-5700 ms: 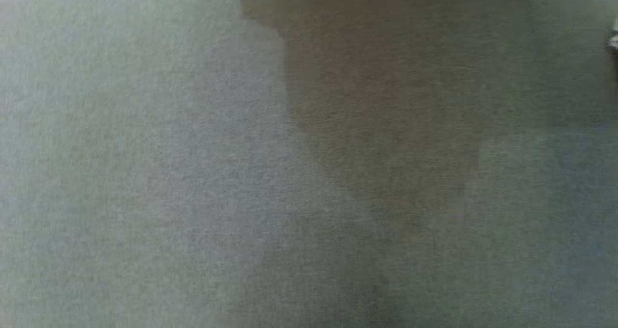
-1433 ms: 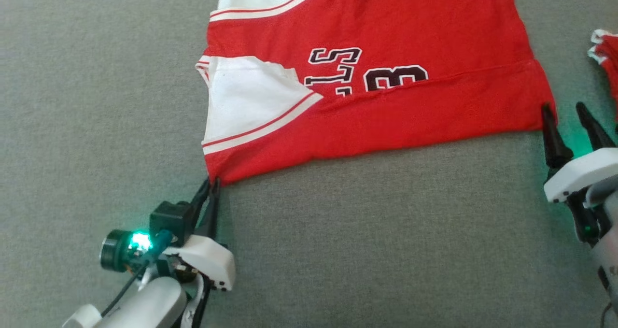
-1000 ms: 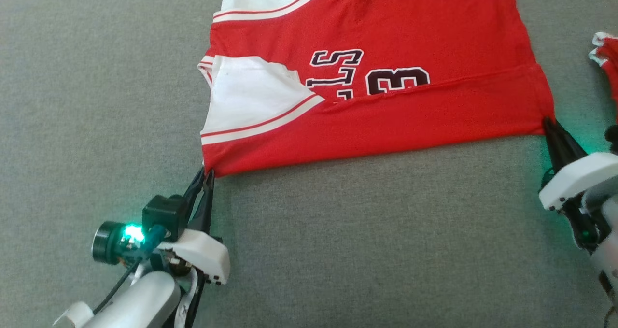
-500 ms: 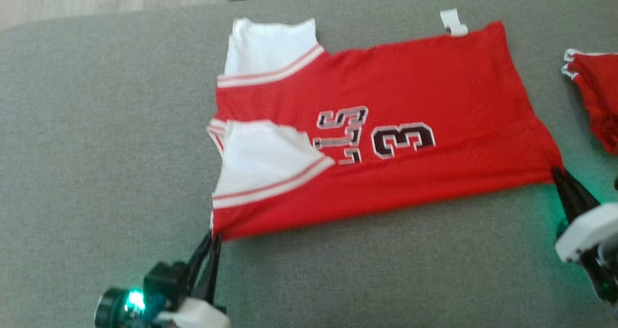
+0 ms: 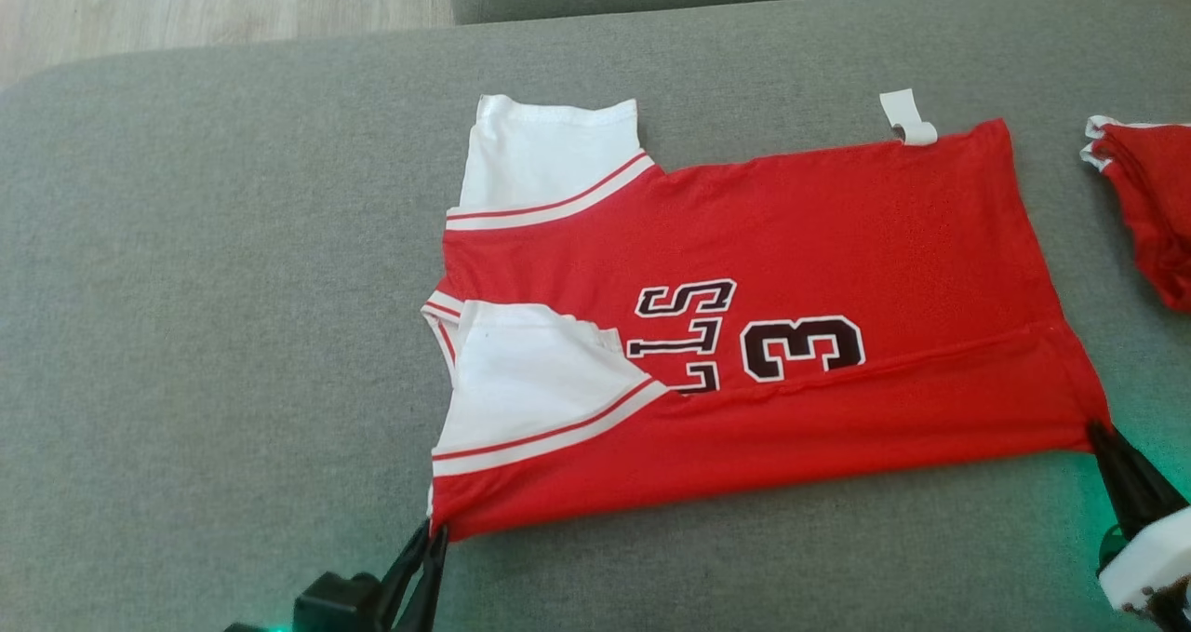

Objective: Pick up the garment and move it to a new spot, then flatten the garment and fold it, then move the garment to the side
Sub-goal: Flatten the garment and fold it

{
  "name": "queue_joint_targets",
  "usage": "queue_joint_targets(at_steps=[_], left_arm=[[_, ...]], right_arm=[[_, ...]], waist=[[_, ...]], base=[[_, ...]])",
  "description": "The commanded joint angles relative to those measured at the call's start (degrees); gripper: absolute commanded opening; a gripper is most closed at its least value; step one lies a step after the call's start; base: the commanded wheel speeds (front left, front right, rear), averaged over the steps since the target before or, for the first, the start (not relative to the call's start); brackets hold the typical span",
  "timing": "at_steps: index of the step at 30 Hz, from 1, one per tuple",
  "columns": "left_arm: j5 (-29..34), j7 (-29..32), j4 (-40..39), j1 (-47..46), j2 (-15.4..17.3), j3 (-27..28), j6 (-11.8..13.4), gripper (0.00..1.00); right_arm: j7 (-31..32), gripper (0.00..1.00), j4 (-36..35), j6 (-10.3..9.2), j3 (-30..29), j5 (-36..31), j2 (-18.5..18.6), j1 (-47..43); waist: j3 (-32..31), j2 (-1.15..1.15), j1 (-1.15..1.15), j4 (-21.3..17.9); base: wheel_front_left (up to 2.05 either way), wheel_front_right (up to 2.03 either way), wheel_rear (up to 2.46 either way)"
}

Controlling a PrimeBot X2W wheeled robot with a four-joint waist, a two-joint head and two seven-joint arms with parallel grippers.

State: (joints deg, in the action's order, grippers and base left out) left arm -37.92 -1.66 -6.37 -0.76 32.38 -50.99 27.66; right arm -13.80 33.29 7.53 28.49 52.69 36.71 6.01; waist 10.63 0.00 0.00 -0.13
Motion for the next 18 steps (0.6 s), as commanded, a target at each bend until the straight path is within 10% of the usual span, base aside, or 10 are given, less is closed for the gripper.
queue_joint_targets(at_steps=[1,3,4,5,7,18], left_arm=[[-0.22,-0.79,-0.85,-1.00,1.45,1.83,-0.05,0.00],[-0.77,-0.78,-0.16,-1.26,1.12,1.85,-0.70,0.00],[-0.93,-0.69,0.22,-1.50,0.99,1.82,-1.00,0.02],[-1.07,-0.28,0.63,-1.78,0.94,1.60,-1.39,0.21],[-0.79,0.51,1.39,-2.78,0.90,1.22,-1.77,1.00],[4.76,6.42,-3.11,-20.13,2.78,4.39,-2.09,1.00]], right_arm=[[-0.99,0.00,-0.95,-0.04,-0.64,-0.66,2.73,-1.56],[-1.01,0.03,-1.80,-0.04,-1.60,-1.23,2.28,-2.45],[-1.01,0.40,-2.12,-0.04,-2.06,-1.52,2.05,-2.81],[-1.01,1.00,-2.28,-0.04,-2.69,-1.89,1.84,-3.05],[-1.05,1.00,-2.75,-0.04,-4.06,-3.41,1.43,-3.14],[-1.15,1.00,-11.01,-0.04,-11.71,-11.27,-0.98,-2.22]], waist=[[-0.18,0.00,0.00,-0.14],[-0.34,0.00,0.00,-0.31],[-0.38,0.00,0.00,-0.39],[-0.41,0.00,0.00,-0.47],[-0.43,0.00,0.00,-0.67],[2.79,0.00,0.00,-3.10]], base=[[0.00,0.00,0.00],[0.00,0.00,0.00],[0.00,0.00,0.00],[0.00,0.00,0.00],[0.00,0.00,0.00],[0.00,0.00,0.00]])
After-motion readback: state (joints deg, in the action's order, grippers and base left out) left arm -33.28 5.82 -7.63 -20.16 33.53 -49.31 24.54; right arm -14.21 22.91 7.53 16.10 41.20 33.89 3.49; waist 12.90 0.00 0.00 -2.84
